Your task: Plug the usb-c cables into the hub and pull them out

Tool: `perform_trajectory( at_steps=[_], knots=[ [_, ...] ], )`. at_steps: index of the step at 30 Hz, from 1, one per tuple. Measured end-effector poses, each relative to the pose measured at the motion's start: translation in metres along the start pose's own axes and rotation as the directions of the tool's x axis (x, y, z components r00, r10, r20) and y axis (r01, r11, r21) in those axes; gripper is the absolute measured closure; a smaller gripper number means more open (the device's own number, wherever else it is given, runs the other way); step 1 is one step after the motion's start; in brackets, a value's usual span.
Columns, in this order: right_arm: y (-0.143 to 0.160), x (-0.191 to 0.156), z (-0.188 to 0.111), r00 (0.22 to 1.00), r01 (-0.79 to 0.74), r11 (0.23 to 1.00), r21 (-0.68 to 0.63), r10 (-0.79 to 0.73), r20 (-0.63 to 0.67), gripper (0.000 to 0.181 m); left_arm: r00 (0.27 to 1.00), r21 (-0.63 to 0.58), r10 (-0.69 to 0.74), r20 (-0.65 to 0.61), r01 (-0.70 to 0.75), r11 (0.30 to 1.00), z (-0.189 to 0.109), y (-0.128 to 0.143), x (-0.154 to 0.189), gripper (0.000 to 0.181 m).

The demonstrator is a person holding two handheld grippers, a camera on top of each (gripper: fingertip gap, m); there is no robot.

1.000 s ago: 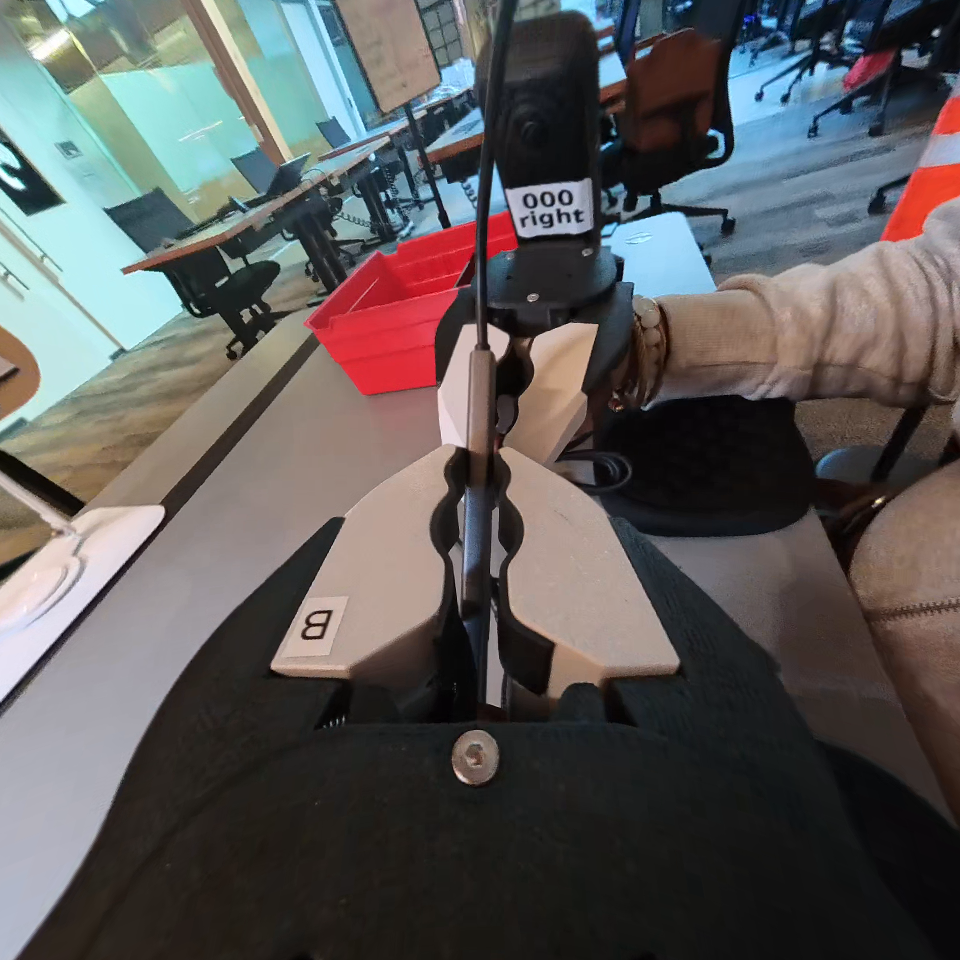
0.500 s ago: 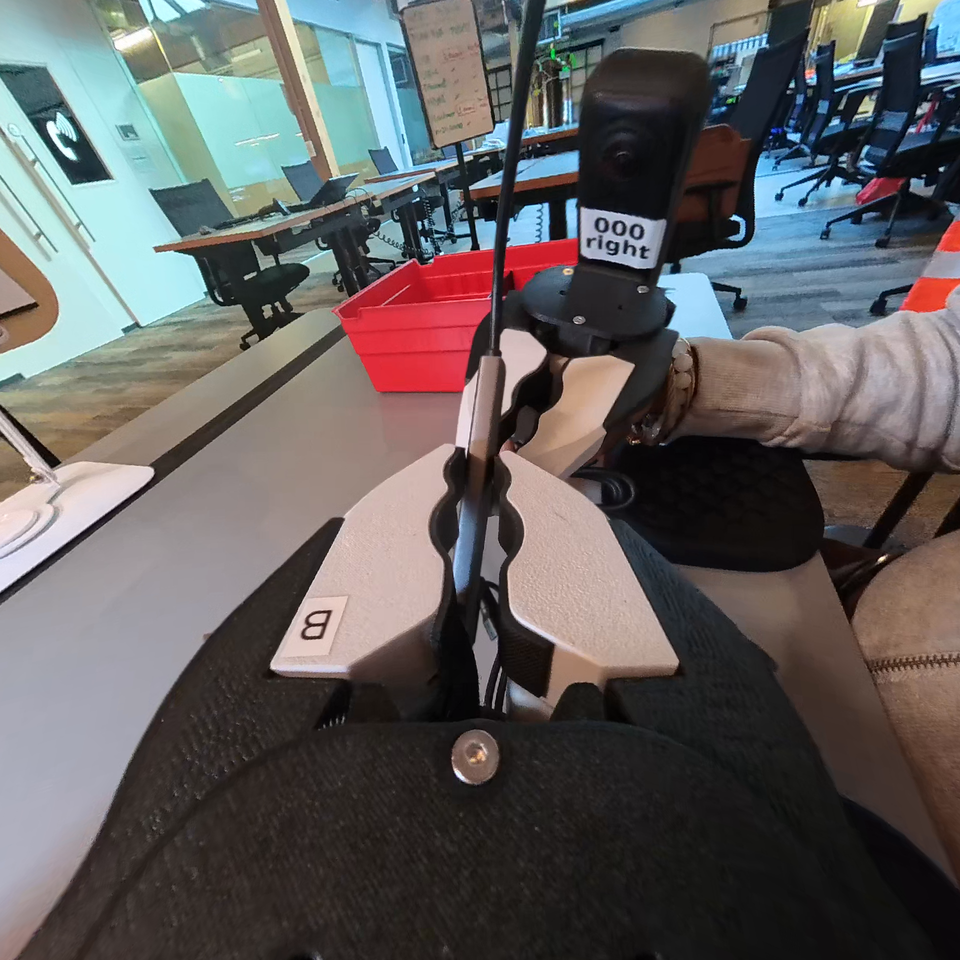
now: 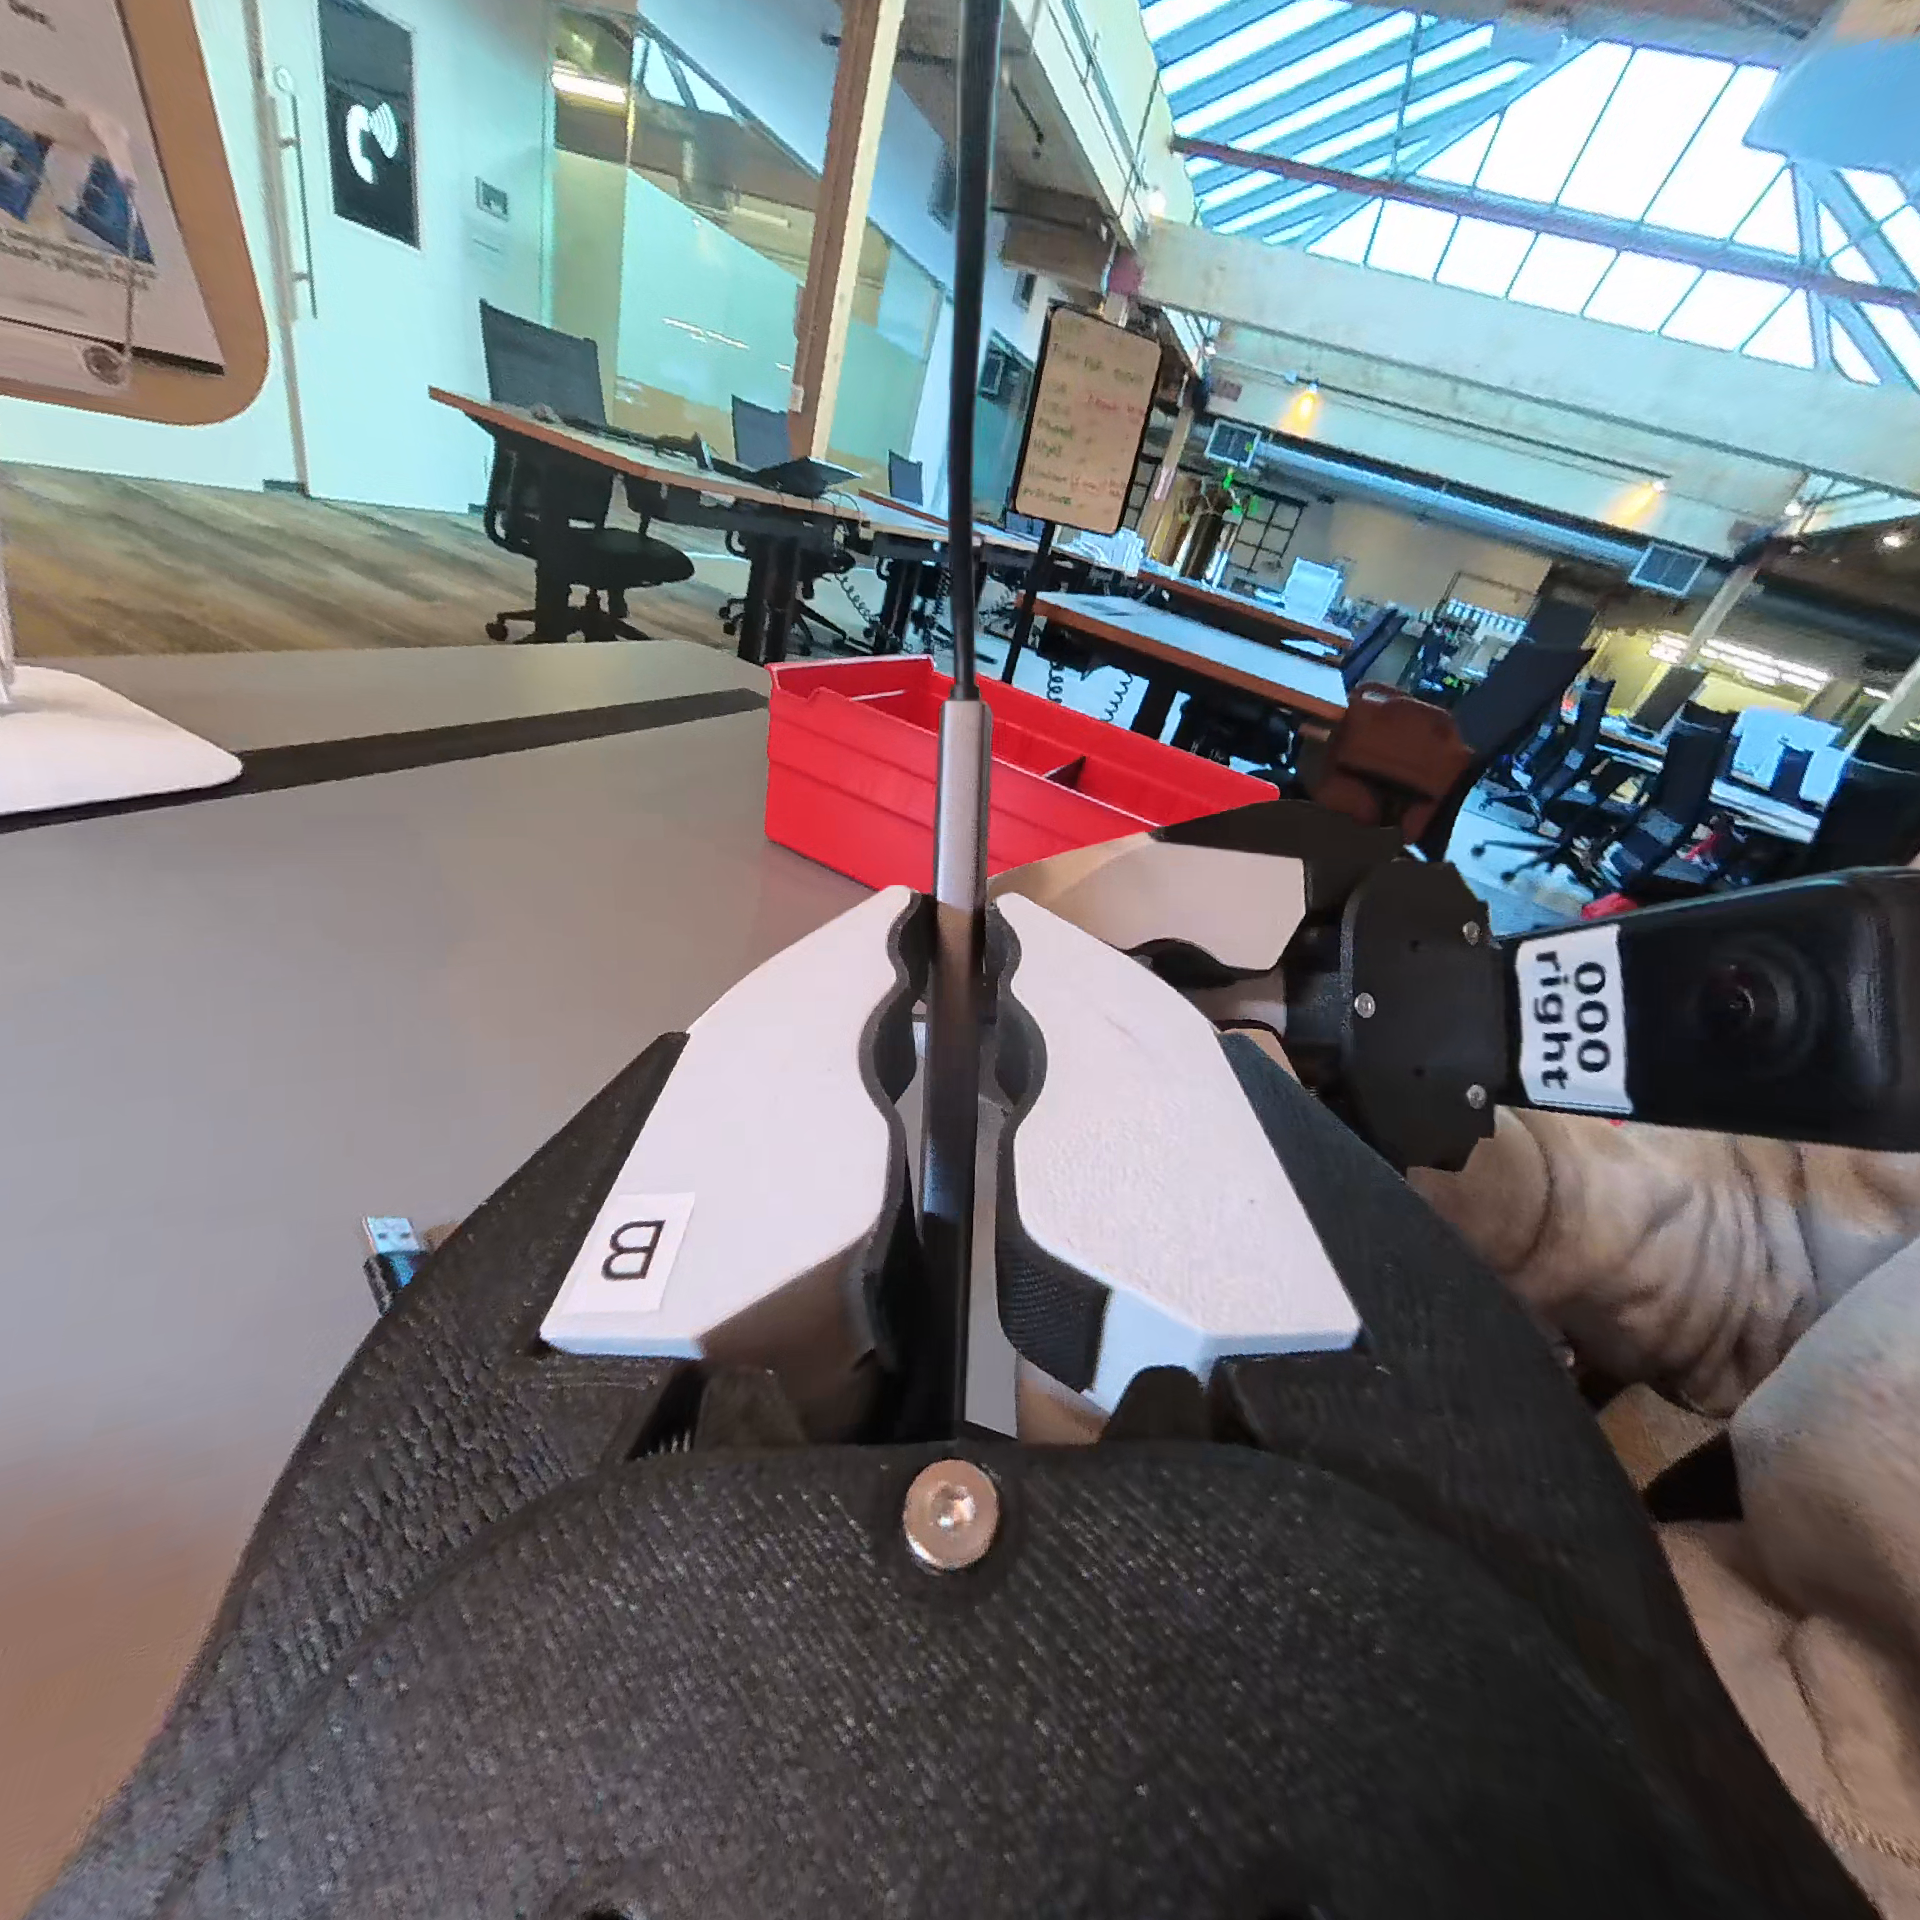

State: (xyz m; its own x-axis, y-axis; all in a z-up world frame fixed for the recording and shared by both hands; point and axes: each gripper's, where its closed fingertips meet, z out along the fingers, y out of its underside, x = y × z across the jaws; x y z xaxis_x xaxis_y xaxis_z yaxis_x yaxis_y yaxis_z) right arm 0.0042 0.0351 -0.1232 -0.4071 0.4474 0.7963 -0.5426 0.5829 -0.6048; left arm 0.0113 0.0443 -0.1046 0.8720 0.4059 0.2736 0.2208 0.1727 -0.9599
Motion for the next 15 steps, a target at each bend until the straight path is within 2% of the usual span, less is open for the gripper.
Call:
perform_trajectory(
  at_steps=[3,5,10,13,14,15],
  knots=[
    [0.001,0.001,-0.001,1.0,-0.011,1.0,-0.024,0.011,0.001,0.169,1.0,0.009,0.004,0.019,-0.004,1.0,0.001,0.002,0.0,0.171],
    [0.001,0.003,-0.001,0.999,-0.037,0.999,-0.025,0.037,-0.003,0.169,0.997,-0.061,0.059,0.046,-0.056,0.997,0.003,0.014,-0.004,0.164],
    [0.0,0.006,0.0,0.996,-0.086,0.996,-0.028,0.085,-0.013,0.169,0.984,-0.016,0.155,0.083,-0.154,0.988,0.003,0.008,-0.001,0.171],
    [-0.002,0.007,0.001,0.993,-0.118,0.993,-0.002,0.117,-0.031,0.169,0.991,0.061,0.088,0.096,-0.094,0.994,0.001,0.0,0.001,0.172],
    [0.014,0.004,0.004,0.997,-0.078,0.992,-0.095,0.075,-0.03,0.169,0.993,0.111,0.039,0.114,-0.051,0.992,-0.002,-0.005,-0.003,0.171],
    [0.05,-0.003,0.006,1.0,-0.007,0.966,-0.26,0.006,-0.007,0.169,0.991,0.315,-0.034,0.131,-0.009,0.949,-0.021,-0.036,-0.009,0.172]
  ],
)
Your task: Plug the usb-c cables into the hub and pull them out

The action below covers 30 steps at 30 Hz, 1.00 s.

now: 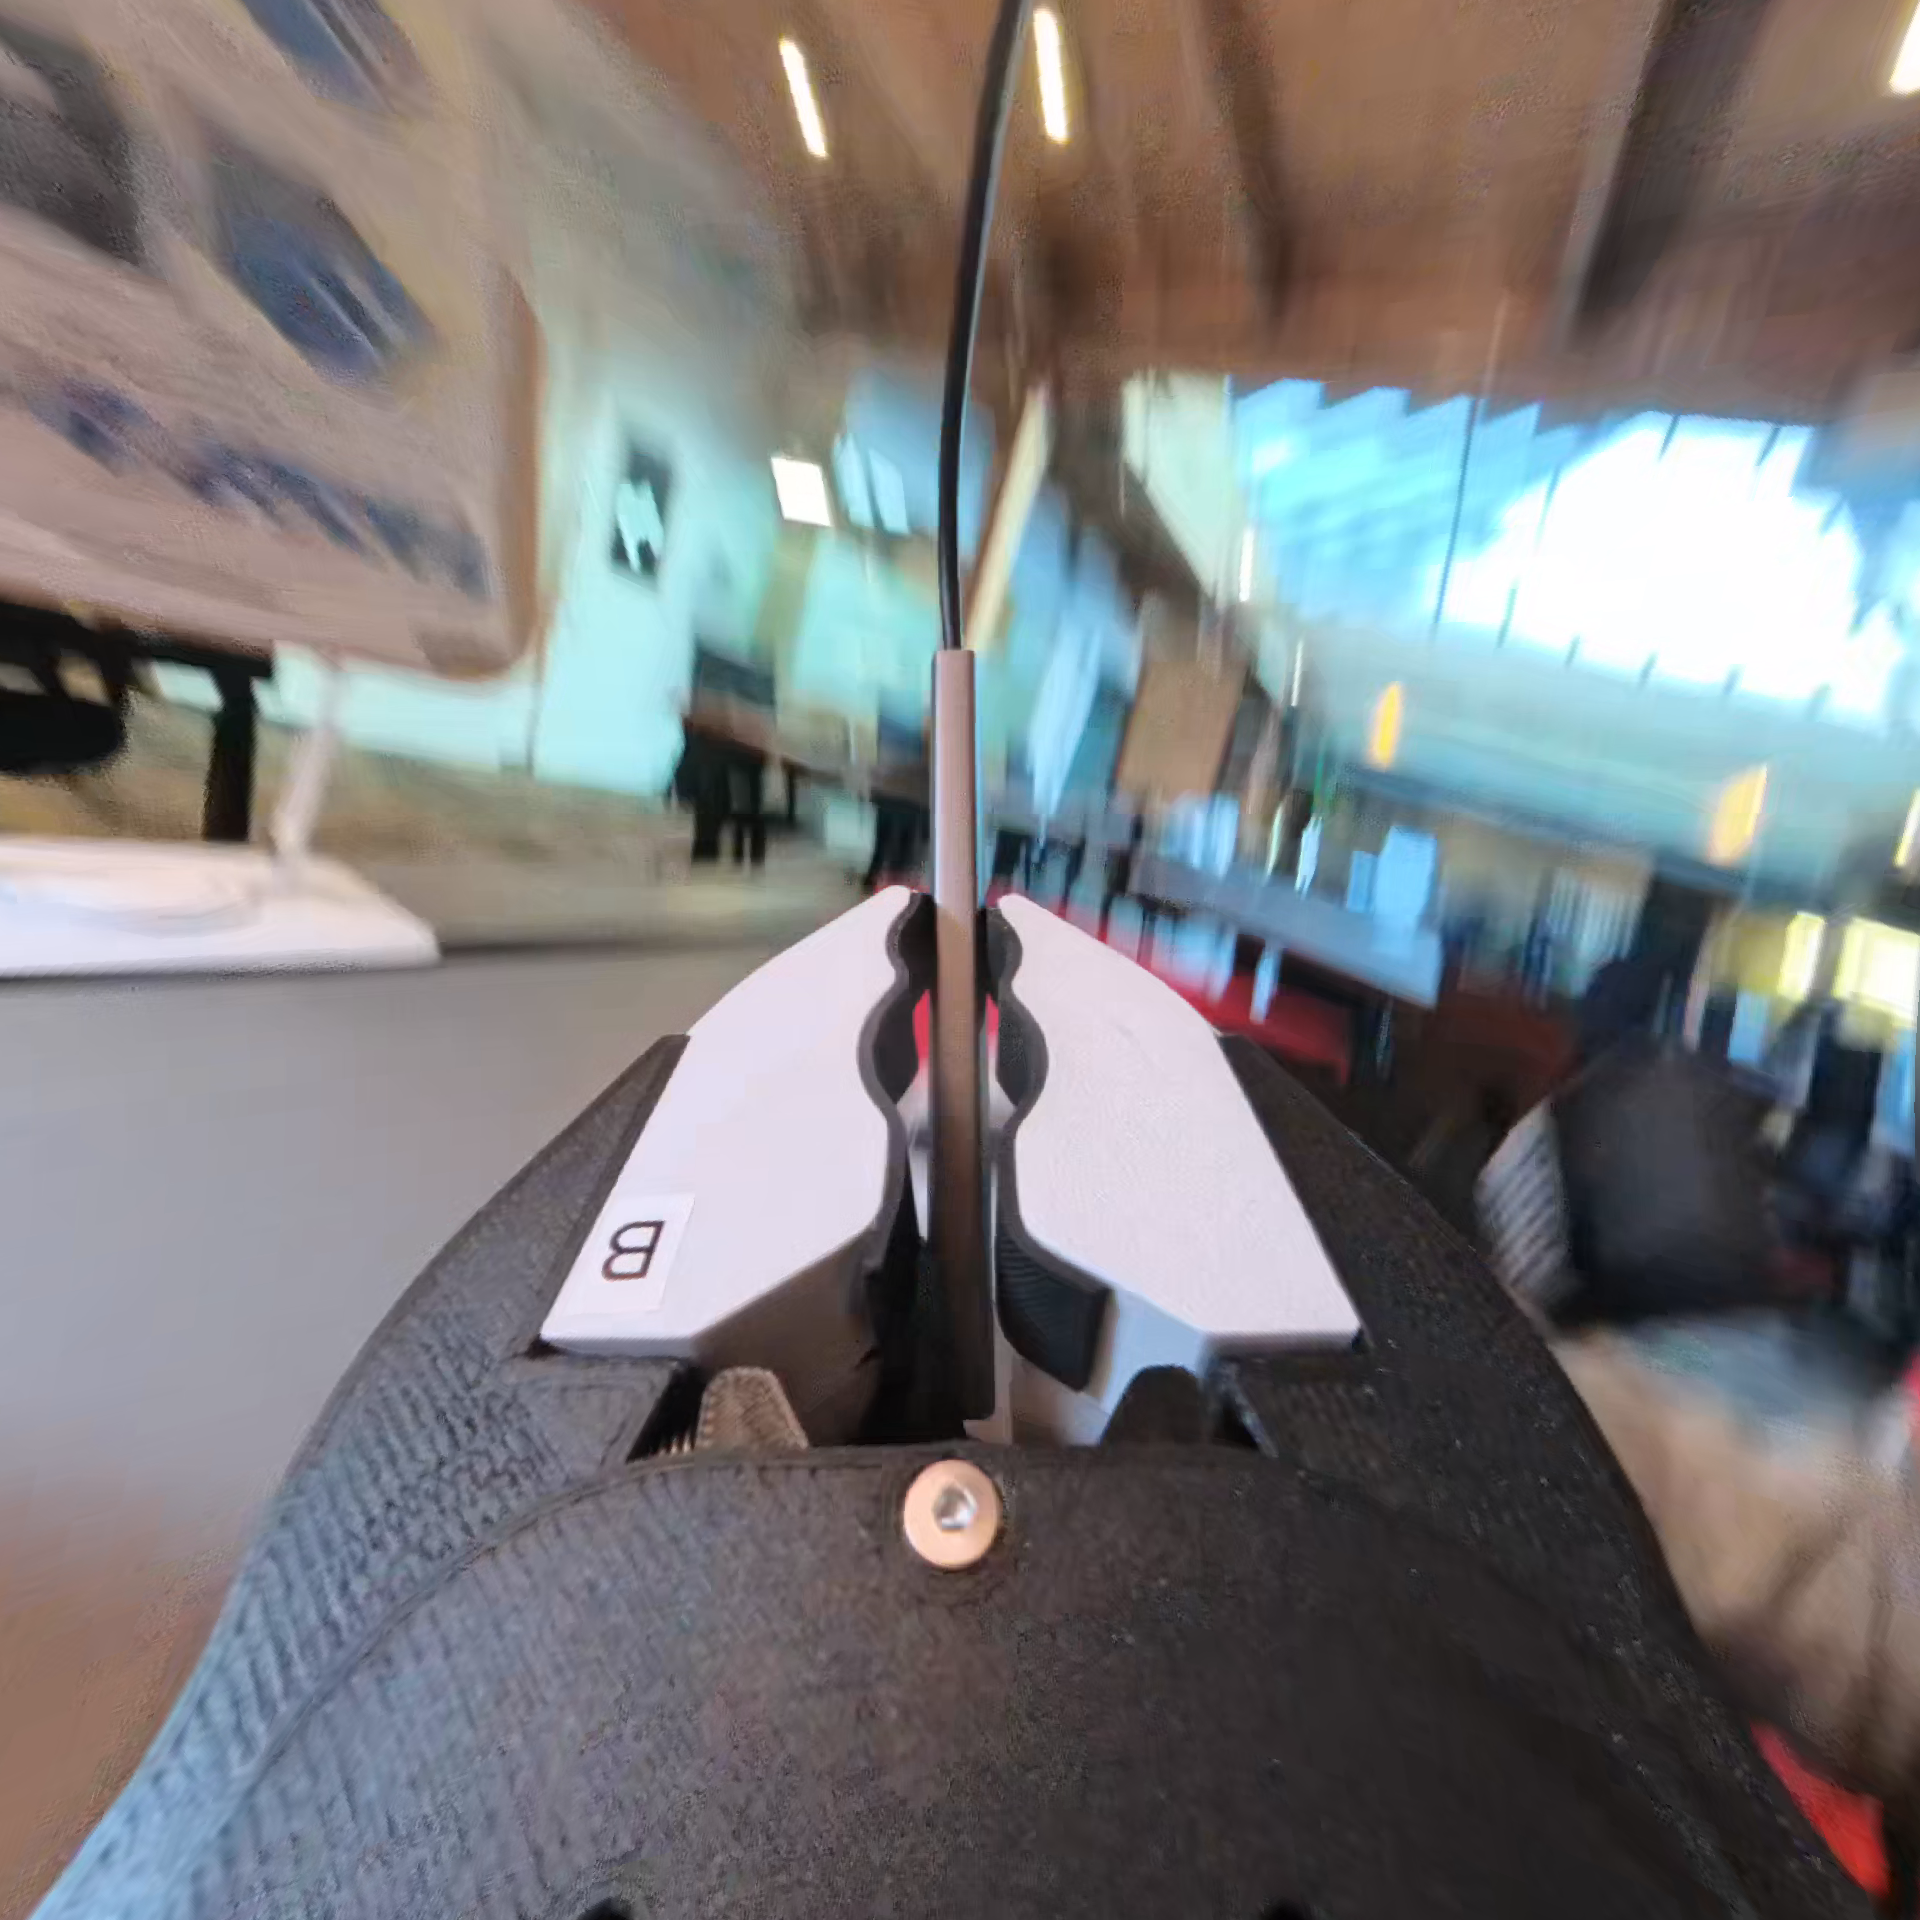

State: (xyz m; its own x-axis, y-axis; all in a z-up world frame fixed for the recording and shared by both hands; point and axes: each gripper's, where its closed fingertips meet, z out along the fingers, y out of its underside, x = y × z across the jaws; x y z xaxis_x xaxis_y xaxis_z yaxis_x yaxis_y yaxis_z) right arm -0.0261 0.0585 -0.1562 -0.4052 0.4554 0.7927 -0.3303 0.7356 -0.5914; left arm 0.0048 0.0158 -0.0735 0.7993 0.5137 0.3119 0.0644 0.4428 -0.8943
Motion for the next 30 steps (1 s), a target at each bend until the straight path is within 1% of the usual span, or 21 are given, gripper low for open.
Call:
perform_trajectory(
  at_steps=[1,2,3,4,6,8,10,13,15,18,21,24,27,29,30],
  knots=[
    [0.02,0.001,0.002,0.998,0.054,0.997,-0.055,-0.055,-0.015,0.169,0.997,0.134,-0.073,0.021,0.07,0.988,-0.014,-0.035,-0.012,0.171],
    [0.008,0.014,-0.004,0.999,0.008,0.999,0.047,-0.006,-0.048,0.169,0.997,0.166,-0.044,0.07,0.032,0.986,-0.025,-0.052,-0.023,0.172],
    [-0.01,0.026,-0.011,0.991,-0.124,0.979,0.159,0.131,-0.036,0.169,0.991,0.103,0.044,0.124,-0.057,0.993,-0.027,-0.048,-0.03,0.171],
    [-0.021,0.034,-0.011,0.969,-0.241,0.946,0.217,0.248,-0.006,0.169,0.99,0.025,0.072,0.121,-0.076,0.997,-0.024,-0.033,-0.031,0.171],
    [-0.029,0.04,-0.008,0.93,-0.363,0.891,0.274,0.362,0.057,0.169,0.995,-0.065,0.078,0.06,-0.074,0.995,-0.015,-0.005,-0.021,0.171],
    [-0.027,0.053,-0.018,0.903,-0.422,0.849,0.318,0.423,0.068,0.169,0.989,-0.115,0.149,0.017,-0.146,0.983,-0.009,0.006,-0.011,0.171],
    [-0.017,0.067,-0.028,0.87,-0.48,0.802,0.355,0.487,0.075,0.169,0.974,-0.177,0.226,-0.002,-0.223,0.959,-0.007,0.015,-0.009,0.171],
    [-0.012,0.091,-0.044,0.807,-0.565,0.708,0.424,0.581,0.106,0.169,0.949,-0.23,0.313,0.031,-0.298,0.926,-0.012,0.024,-0.018,0.171],
    [-0.017,0.109,-0.058,0.78,-0.586,0.65,0.484,0.614,0.12,0.169,0.94,-0.234,0.335,0.056,-0.314,0.92,-0.014,0.023,-0.022,0.17],
    [-0.029,0.137,-0.076,0.774,-0.568,0.61,0.553,0.624,0.106,0.169,0.949,-0.23,0.31,0.061,-0.288,0.929,-0.014,0.024,-0.025,0.17],
    [-0.05,0.167,-0.09,0.784,-0.537,0.591,0.602,0.613,0.099,0.169,0.953,-0.255,0.296,0.064,-0.271,0.928,-0.015,0.028,-0.028,0.17],
    [-0.068,0.199,-0.104,0.81,-0.482,0.609,0.63,0.584,0.055,0.168,0.948,-0.265,0.311,0.065,-0.284,0.922,-0.015,0.03,-0.028,0.17],
    [-0.074,0.233,-0.125,0.837,-0.391,0.673,0.628,0.544,-0.062,0.168,0.947,-0.266,0.316,0.048,-0.293,0.918,-0.014,0.033,-0.025,0.17],
    [-0.066,0.254,-0.141,0.835,-0.329,0.732,0.596,0.521,-0.178,0.169,0.945,-0.27,0.325,0.043,-0.303,0.914,-0.013,0.034,-0.023,0.17],
    [-0.057,0.264,-0.148,0.826,-0.311,0.762,0.567,0.512,-0.235,0.169,0.942,-0.27,0.332,0.041,-0.309,0.912,-0.013,0.034,-0.023,0.17]
  ],
)
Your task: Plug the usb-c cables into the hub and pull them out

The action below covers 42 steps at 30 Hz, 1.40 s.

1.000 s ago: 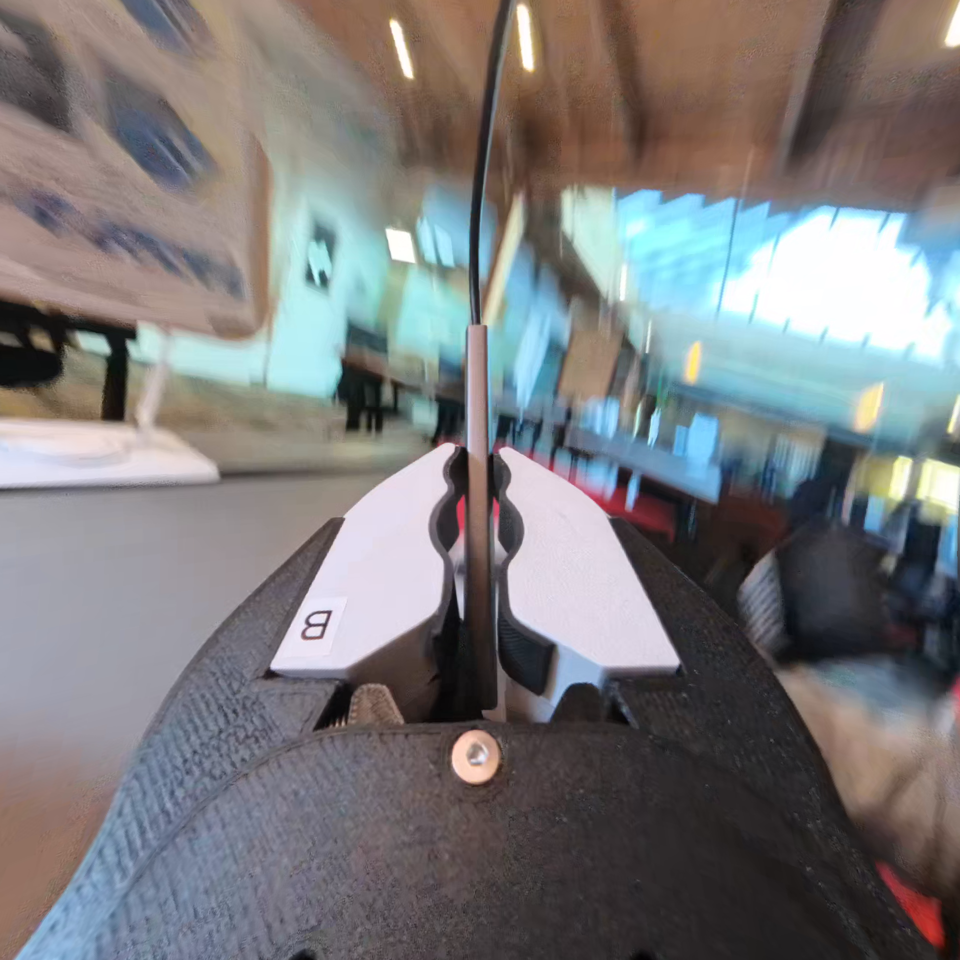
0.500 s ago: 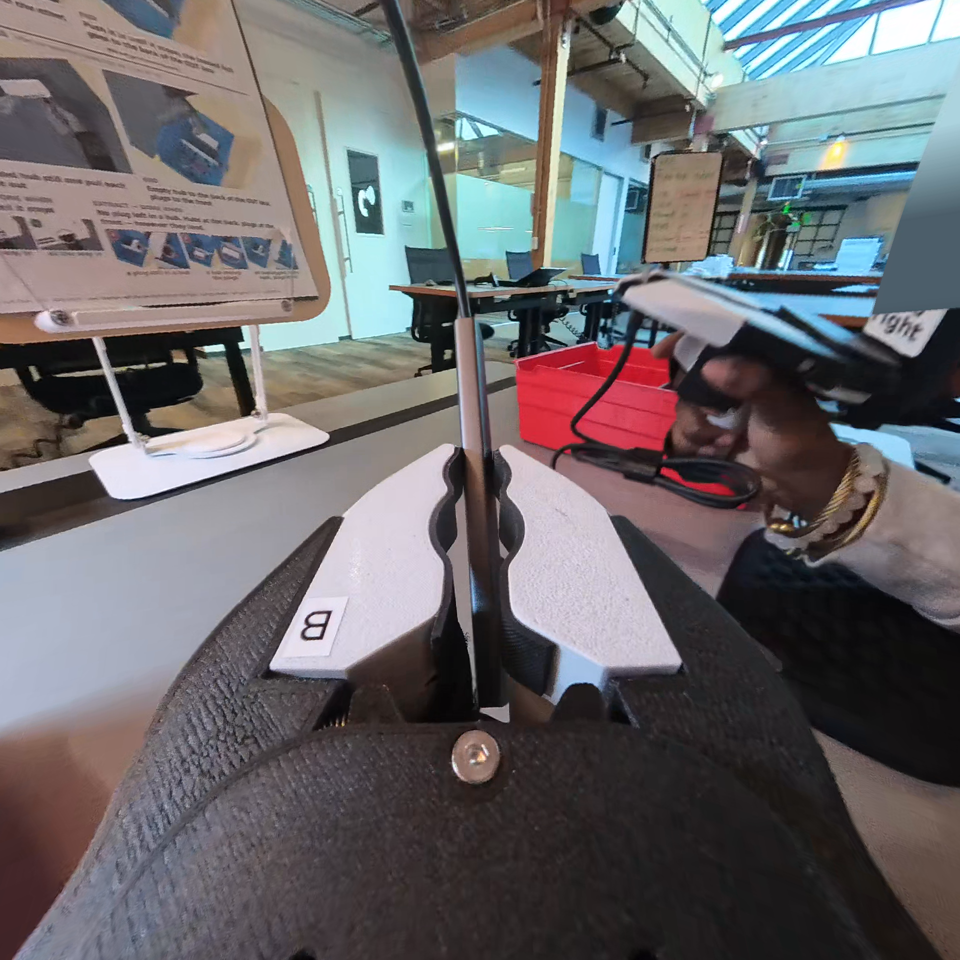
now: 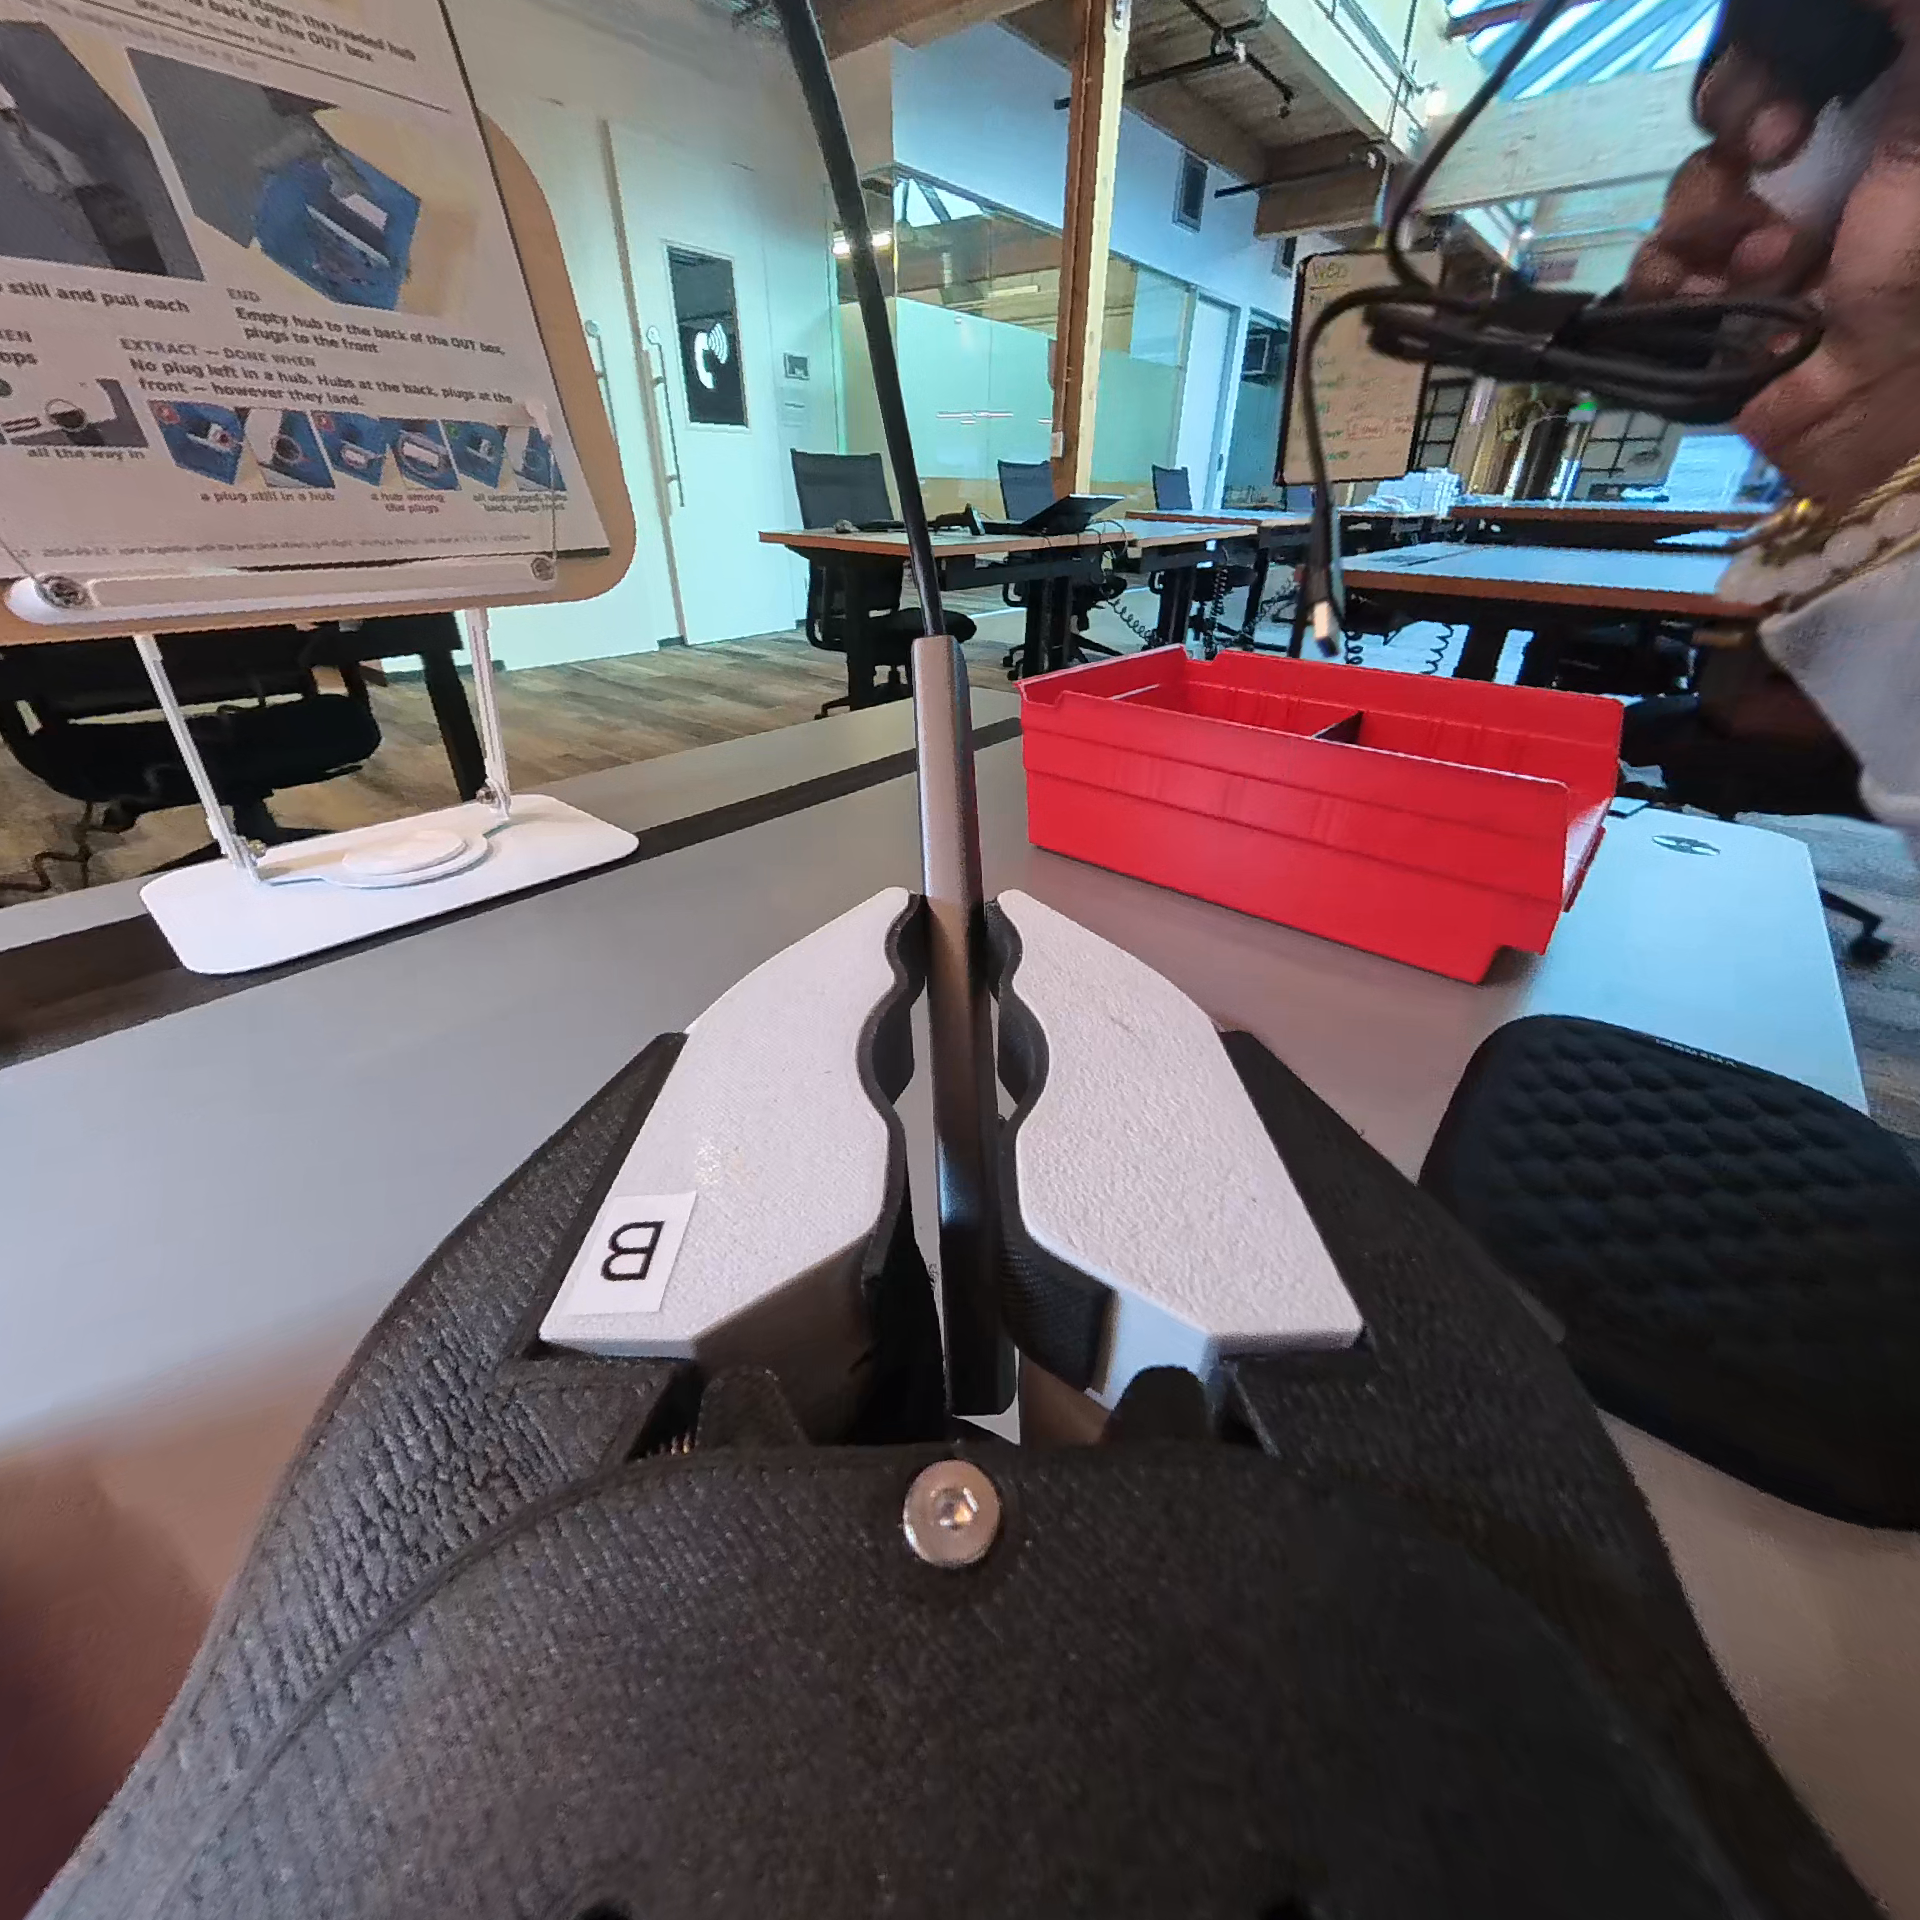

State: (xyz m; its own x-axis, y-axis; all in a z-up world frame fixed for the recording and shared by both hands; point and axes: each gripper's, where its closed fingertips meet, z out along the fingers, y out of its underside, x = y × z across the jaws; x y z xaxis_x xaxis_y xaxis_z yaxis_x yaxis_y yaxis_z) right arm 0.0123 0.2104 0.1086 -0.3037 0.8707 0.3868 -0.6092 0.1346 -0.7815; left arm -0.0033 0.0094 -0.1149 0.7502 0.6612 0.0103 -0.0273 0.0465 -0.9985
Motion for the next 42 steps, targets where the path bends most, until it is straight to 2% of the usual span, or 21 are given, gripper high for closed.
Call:
perform_trajectory(
  at_steps=[4,8,10,15,19,23,25,27,29,34,36,38,39,41,42],
  knots=[
    [0.027,0.053,-0.028,0.982,0.067,0.987,-0.147,-0.091,-0.166,0.169,1.0,0.006,0.012,0.001,-0.012,1.0,-0.001,-0.001,0.001,0.17],
    [0.091,0.088,-0.058,0.97,0.009,0.939,-0.343,-0.091,-0.226,0.169,1.0,0.005,0.022,0.007,-0.022,1.0,-0.001,-0.001,0.0,0.17],
    [0.118,0.096,-0.07,0.97,-0.02,0.918,-0.395,-0.078,-0.231,0.169,1.0,0.003,0.023,0.01,-0.023,1.0,-0.001,0.0,0.0,0.17],
    [0.155,0.113,-0.1,0.943,-0.076,0.907,-0.414,-0.069,-0.324,0.168,1.0,-0.004,0.02,0.015,-0.02,1.0,0.0,0.001,-0.002,0.17],
    [0.174,0.13,-0.124,0.873,-0.095,0.918,-0.386,-0.109,-0.475,0.168,1.0,-0.007,0.024,0.018,-0.024,1.0,0.001,0.002,-0.002,0.17],
    [0.2,0.134,-0.139,0.833,-0.113,0.878,-0.465,-0.171,-0.526,0.169,0.999,-0.013,0.032,0.021,-0.032,0.999,0.001,0.003,-0.002,0.17],
    [0.206,0.132,-0.142,0.831,-0.118,0.854,-0.507,-0.195,-0.522,0.167,0.999,-0.012,0.038,0.026,-0.038,0.999,0.0,0.003,-0.003,0.17],
    [0.209,0.129,-0.144,0.838,-0.133,0.835,-0.534,-0.192,-0.51,0.155,0.999,-0.011,0.033,0.024,-0.033,0.999,0.0,0.003,-0.003,0.17],
    [0.209,0.124,-0.142,0.863,-0.15,0.832,-0.534,-0.153,-0.481,0.15,0.999,-0.01,0.03,0.023,-0.03,0.999,0.0,0.002,-0.003,0.17],
    [0.188,0.112,-0.132,0.917,-0.164,0.866,-0.473,-0.044,-0.398,0.14,0.999,-0.009,0.038,0.024,-0.038,0.999,0.0,0.002,-0.002,0.17],
    [0.176,0.105,-0.13,0.938,-0.188,0.867,-0.462,0.018,-0.347,0.143,0.999,-0.011,0.035,0.025,-0.035,0.999,0.0,0.002,-0.002,0.17],
    [0.171,0.099,-0.136,0.956,-0.215,0.817,-0.535,0.064,-0.287,0.142,0.999,-0.011,0.037,0.027,-0.036,0.999,0.0,0.002,-0.003,0.17],
    [0.168,0.101,-0.141,0.955,-0.23,0.797,-0.558,0.073,-0.288,0.134,0.999,-0.01,0.036,0.027,-0.036,0.999,0.0,0.002,-0.003,0.17],
    [0.149,0.113,-0.147,0.938,-0.26,0.828,-0.498,0.093,-0.335,0.131,0.999,-0.009,0.035,0.024,-0.035,0.999,0.0,0.002,-0.002,0.17],
    [0.133,0.123,-0.147,0.915,-0.287,0.875,-0.389,0.131,-0.381,0.138,0.999,-0.011,0.035,0.021,-0.035,0.999,0.0,0.002,-0.001,0.17]
  ],
)
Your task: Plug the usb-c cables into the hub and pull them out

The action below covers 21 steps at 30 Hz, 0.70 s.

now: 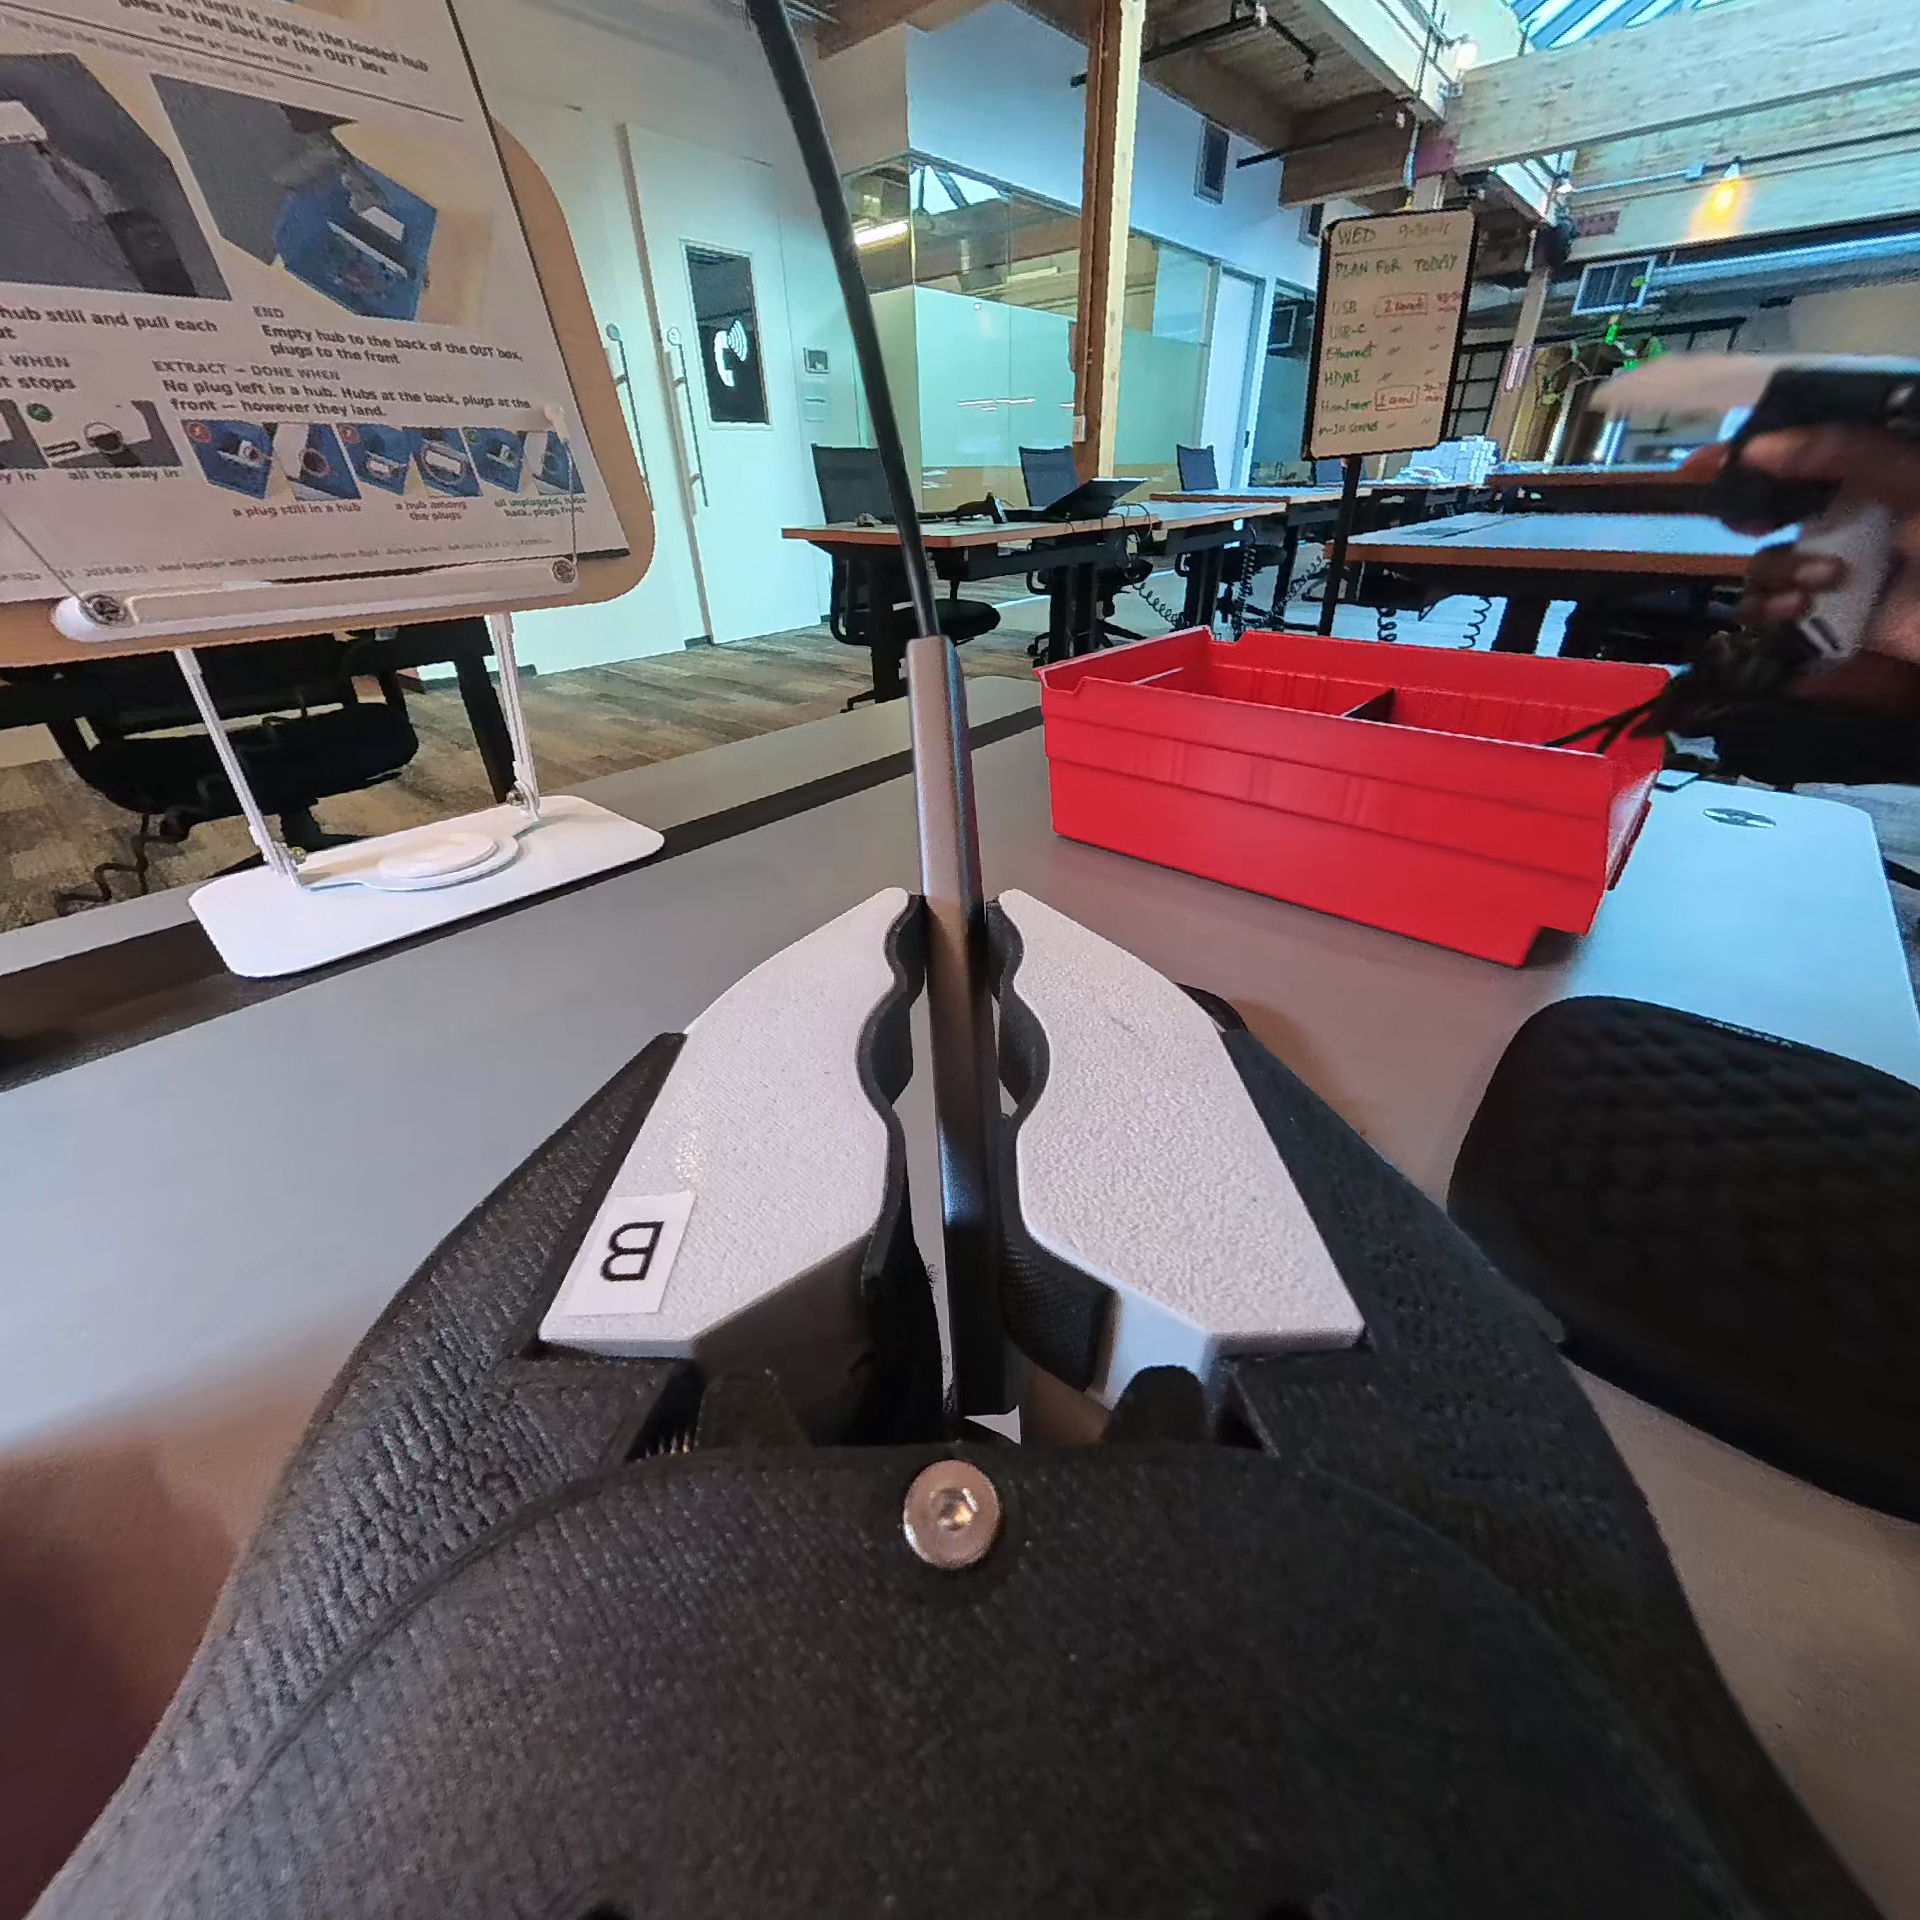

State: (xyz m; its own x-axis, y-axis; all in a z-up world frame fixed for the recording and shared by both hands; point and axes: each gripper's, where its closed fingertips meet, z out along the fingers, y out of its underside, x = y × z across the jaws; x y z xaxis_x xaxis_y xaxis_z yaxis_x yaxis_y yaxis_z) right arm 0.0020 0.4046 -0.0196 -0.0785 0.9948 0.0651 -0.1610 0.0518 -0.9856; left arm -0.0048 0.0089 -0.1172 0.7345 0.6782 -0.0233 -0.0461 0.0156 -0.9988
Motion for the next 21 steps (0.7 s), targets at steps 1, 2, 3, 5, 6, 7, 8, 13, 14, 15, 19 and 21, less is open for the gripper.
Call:
perform_trajectory(
  at_steps=[1,2,3,5,6,7,8,13,14,15,19,21],
  knots=[
    [-0.018,0.008,-0.007,0.997,-0.078,0.989,0.128,0.08,-0.018,0.147,1.0,-0.002,0.001,-0.002,-0.001,1.0,0.0,0.0,0.0,0.17],
    [-0.033,0.016,-0.013,0.987,-0.153,0.956,0.251,0.161,-0.012,0.151,1.0,-0.004,0.005,-0.001,-0.005,1.0,0.0,0.001,0.001,0.17],
    [-0.042,0.022,-0.018,0.974,-0.215,0.913,0.347,0.225,0.01,0.154,1.0,-0.005,0.01,0.0,-0.01,1.0,0.0,0.0,0.001,0.17],
    [-0.049,0.026,-0.021,0.954,-0.288,0.836,0.468,0.293,0.064,0.15,1.0,-0.004,0.018,0.006,-0.018,1.0,0.0,0.0,0.001,0.17],
    [-0.051,0.028,-0.021,0.947,-0.306,0.796,0.522,0.313,0.078,0.144,1.0,-0.003,0.018,0.008,-0.018,1.0,0.0,0.0,0.0,0.17],
    [-0.052,0.029,-0.021,0.939,-0.324,0.755,0.57,0.329,0.098,0.135,1.0,-0.003,0.015,0.009,-0.015,1.0,0.0,0.0,0.0,0.17],
    [-0.053,0.028,-0.02,0.926,-0.36,0.715,0.599,0.354,0.134,0.129,1.0,-0.004,0.011,0.01,-0.011,1.0,0.0,0.001,-0.001,0.17],
    [-0.04,0.026,0.002,0.808,-0.588,0.653,0.478,0.504,0.305,0.1,1.0,-0.008,-0.001,0.006,0.001,1.0,0.001,0.002,-0.001,0.17],
    [-0.034,0.023,0.012,0.799,-0.601,0.691,0.402,0.52,0.302,0.095,1.0,-0.009,0.0,0.004,0.0,1.0,0.001,0.003,-0.001,0.17],
    [-0.027,0.019,0.022,0.799,-0.599,0.739,0.308,0.527,0.29,0.096,1.0,-0.011,0.002,0.002,-0.002,1.0,0.001,0.003,0.0,0.17],
    [-0.03,0.003,0.047,0.885,-0.434,0.892,0.124,0.397,0.241,0.084,1.0,-0.016,0.011,0.003,-0.011,1.0,0.002,0.004,0.0,0.17],
    [-0.057,-0.002,0.05,0.853,-0.483,0.859,0.168,0.419,0.311,0.089,1.0,-0.018,0.009,0.005,-0.009,1.0,0.002,0.004,0.0,0.17]
  ],
)
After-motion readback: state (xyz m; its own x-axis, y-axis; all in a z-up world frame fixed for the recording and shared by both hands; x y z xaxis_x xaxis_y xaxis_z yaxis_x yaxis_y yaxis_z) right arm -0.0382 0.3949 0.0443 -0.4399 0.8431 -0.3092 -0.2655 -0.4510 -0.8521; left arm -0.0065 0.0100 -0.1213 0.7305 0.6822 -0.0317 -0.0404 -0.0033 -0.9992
